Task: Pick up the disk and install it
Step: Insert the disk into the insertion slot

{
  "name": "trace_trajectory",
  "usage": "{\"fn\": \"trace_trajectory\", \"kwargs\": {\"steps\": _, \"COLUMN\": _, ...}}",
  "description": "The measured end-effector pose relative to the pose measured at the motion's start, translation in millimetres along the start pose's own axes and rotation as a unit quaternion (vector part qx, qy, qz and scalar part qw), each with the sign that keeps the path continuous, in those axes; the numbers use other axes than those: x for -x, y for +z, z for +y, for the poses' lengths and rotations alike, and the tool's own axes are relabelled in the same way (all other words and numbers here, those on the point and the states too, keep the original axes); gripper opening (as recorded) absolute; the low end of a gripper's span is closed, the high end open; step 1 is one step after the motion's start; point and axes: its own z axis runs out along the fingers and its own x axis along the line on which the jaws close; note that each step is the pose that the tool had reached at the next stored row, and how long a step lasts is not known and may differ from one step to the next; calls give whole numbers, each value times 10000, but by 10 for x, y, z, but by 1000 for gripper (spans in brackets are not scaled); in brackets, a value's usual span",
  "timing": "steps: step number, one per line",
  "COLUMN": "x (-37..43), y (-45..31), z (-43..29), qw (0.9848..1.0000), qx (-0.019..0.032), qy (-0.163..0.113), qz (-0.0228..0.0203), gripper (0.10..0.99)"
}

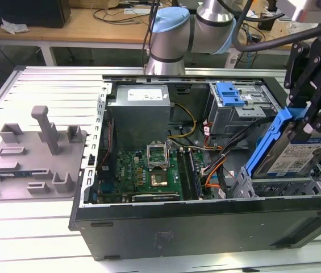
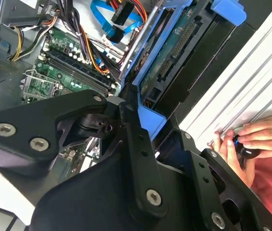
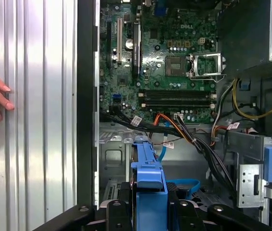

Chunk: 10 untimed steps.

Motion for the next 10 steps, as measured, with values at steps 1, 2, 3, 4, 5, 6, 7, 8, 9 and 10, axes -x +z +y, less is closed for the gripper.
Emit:
{"fn": "trace_trajectory", "kwargs": {"steps": 1, "x": -1, "y": 19, "z": 0, "qw": 10000, "qx": 0, "qy": 0, "qz": -1, "gripper": 369}}
{"fn": "trace_trajectory", "kwargs": {"steps": 2, "x": -1, "y": 36, "z": 1, "qw": 10000, "qx": 0, "qy": 0, "qz": 0, "gripper": 369}}
{"fn": "trace_trajectory", "kwargs": {"steps": 3, "x": -2, "y": 61, "z": 1, "qw": 10000, "qx": 0, "qy": 0, "qz": -1, "gripper": 369}}
{"fn": "trace_trajectory", "kwargs": {"steps": 4, "x": -3, "y": 80, "z": 1, "qw": 10000, "qx": 0, "qy": 0, "qz": -1, "gripper": 369}}
{"fn": "trace_trajectory", "kwargs": {"steps": 5, "x": -4, "y": 102, "z": 1, "qw": 10000, "qx": 0, "qy": 0, "qz": 0, "gripper": 369}}
{"fn": "trace_trajectory", "kwargs": {"steps": 6, "x": -6, "y": 120, "z": 1, "qw": 10000, "qx": 0, "qy": 0, "qz": 0, "gripper": 369}}
{"fn": "trace_trajectory", "kwargs": {"steps": 7, "x": -7, "y": 138, "z": 1, "qw": 10000, "qx": 0, "qy": 0, "qz": 0, "gripper": 369}}
{"fn": "trace_trajectory", "kwargs": {"steps": 8, "x": -11, "y": 183, "z": 1, "qw": 10000, "qx": 0, "qy": 0, "qz": -1, "gripper": 369}}
{"fn": "trace_trajectory", "kwargs": {"steps": 9, "x": -13, "y": 217, "z": 2, "qw": 10000, "qx": 0, "qy": 0, "qz": -1, "gripper": 369}}
{"fn": "trace_trajectory", "kwargs": {"steps": 10, "x": -14, "y": 234, "z": 2, "qw": 10000, "qx": -1, "qy": 0, "qz": -1, "gripper": 369}}
